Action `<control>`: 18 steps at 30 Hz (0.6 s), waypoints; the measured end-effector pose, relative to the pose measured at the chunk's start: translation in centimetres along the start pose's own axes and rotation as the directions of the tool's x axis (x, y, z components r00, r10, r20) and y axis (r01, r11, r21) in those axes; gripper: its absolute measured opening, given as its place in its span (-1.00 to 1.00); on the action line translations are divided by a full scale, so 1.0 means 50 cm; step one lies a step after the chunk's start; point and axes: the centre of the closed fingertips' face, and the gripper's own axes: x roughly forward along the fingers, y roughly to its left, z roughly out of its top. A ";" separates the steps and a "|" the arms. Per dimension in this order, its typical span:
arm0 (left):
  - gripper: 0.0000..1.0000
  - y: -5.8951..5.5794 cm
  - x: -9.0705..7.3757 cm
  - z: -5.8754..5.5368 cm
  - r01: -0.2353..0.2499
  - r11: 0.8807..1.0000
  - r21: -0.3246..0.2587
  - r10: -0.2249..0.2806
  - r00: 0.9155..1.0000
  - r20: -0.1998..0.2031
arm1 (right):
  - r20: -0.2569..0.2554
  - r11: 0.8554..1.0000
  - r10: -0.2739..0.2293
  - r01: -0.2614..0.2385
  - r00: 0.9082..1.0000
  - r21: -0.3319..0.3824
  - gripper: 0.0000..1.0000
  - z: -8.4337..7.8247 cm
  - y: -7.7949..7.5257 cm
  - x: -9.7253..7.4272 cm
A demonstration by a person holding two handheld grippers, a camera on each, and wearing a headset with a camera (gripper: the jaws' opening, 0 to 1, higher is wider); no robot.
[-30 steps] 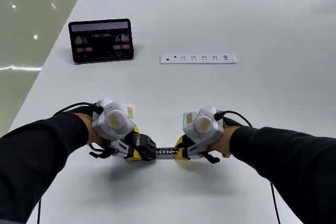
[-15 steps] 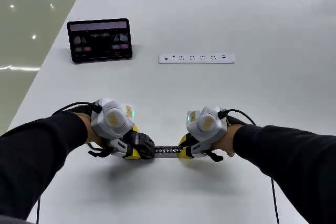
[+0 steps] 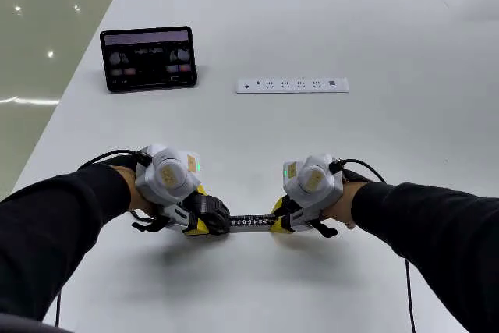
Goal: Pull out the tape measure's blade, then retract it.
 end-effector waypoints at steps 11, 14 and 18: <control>-0.35 0.000 0.001 0.000 -0.003 1.000 -0.002 0.003 1.000 0.000 | -0.005 1.000 -0.001 0.001 1.000 0.010 -0.83 -0.013 -0.002 -0.010; -0.35 0.000 0.001 0.000 -0.002 1.000 -0.002 0.002 1.000 0.001 | -0.005 1.000 -0.002 0.002 1.000 0.013 -0.83 -0.017 -0.003 -0.012; -0.35 0.000 0.001 0.001 -0.002 1.000 -0.004 0.002 1.000 0.001 | -0.007 1.000 -0.002 0.002 1.000 0.015 -0.83 -0.020 -0.003 -0.015</control>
